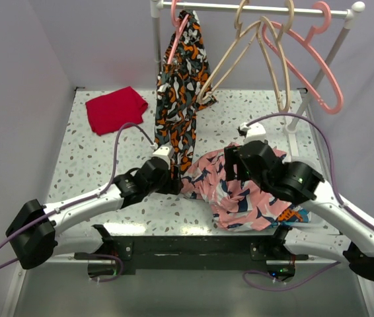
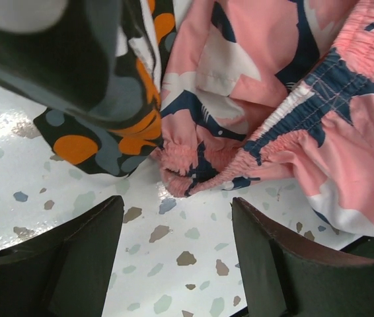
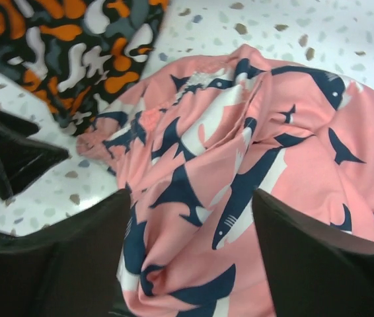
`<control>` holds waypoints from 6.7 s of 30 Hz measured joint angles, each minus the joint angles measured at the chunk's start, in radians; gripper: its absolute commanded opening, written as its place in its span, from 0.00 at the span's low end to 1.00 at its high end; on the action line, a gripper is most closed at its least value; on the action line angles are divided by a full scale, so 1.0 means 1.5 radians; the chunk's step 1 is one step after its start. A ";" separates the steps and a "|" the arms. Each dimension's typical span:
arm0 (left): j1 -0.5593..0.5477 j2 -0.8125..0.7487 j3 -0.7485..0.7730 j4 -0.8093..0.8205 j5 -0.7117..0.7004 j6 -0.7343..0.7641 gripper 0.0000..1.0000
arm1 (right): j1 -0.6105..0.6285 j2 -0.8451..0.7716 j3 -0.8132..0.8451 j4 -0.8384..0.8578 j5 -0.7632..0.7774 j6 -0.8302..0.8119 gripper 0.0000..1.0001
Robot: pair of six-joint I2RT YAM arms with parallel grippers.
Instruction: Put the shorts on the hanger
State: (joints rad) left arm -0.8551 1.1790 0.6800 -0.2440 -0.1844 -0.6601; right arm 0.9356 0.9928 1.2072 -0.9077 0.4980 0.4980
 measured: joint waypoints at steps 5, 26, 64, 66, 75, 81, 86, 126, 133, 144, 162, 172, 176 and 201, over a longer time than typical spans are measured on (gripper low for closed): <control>0.001 0.004 0.005 0.012 0.014 0.002 0.72 | -0.016 0.142 0.051 -0.014 0.059 -0.003 0.86; 0.006 -0.006 0.012 0.009 0.023 0.023 0.70 | -0.033 -0.091 -0.054 0.010 -0.198 -0.014 0.00; -0.012 0.191 -0.025 0.140 0.087 0.010 0.30 | -0.018 -0.245 -0.185 -0.079 -0.306 0.042 0.00; -0.013 0.198 -0.025 0.149 0.087 0.002 0.04 | -0.018 -0.245 -0.185 -0.080 -0.302 0.043 0.00; -0.015 0.045 -0.006 0.061 0.068 0.016 0.00 | -0.018 -0.222 -0.112 -0.095 -0.241 0.056 0.00; -0.015 -0.174 0.132 -0.078 0.037 0.049 0.00 | -0.018 -0.163 0.020 -0.059 -0.200 0.056 0.00; -0.015 -0.230 0.337 -0.185 0.011 0.083 0.00 | -0.017 -0.088 0.126 0.007 -0.169 0.047 0.00; 0.125 -0.198 0.144 -0.286 -0.082 0.081 0.00 | -0.017 0.051 0.025 0.236 -0.076 0.004 0.63; 0.125 -0.185 0.144 -0.254 -0.044 0.086 0.00 | -0.017 0.128 0.300 0.203 -0.010 -0.047 0.65; 0.125 -0.174 0.155 -0.247 -0.021 0.102 0.00 | -0.074 0.357 0.570 0.151 0.128 -0.093 0.77; 0.125 -0.171 0.164 -0.248 -0.018 0.121 0.00 | -0.166 0.502 0.632 0.127 0.128 -0.053 0.51; 0.125 -0.171 0.164 -0.246 -0.006 0.121 0.00 | -0.165 0.383 0.498 0.133 0.129 -0.066 0.39; 0.125 -0.171 0.164 -0.243 -0.001 0.121 0.00 | -0.167 0.353 0.470 0.141 0.133 -0.090 0.33; 0.125 -0.184 0.164 -0.243 0.002 0.121 0.00 | -0.231 0.387 0.484 0.196 0.020 -0.224 0.00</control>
State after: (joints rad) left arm -0.6674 0.9035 0.9257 -0.6083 -0.1822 -0.4786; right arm 0.5884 1.5730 1.9327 -0.6136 0.5285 0.1616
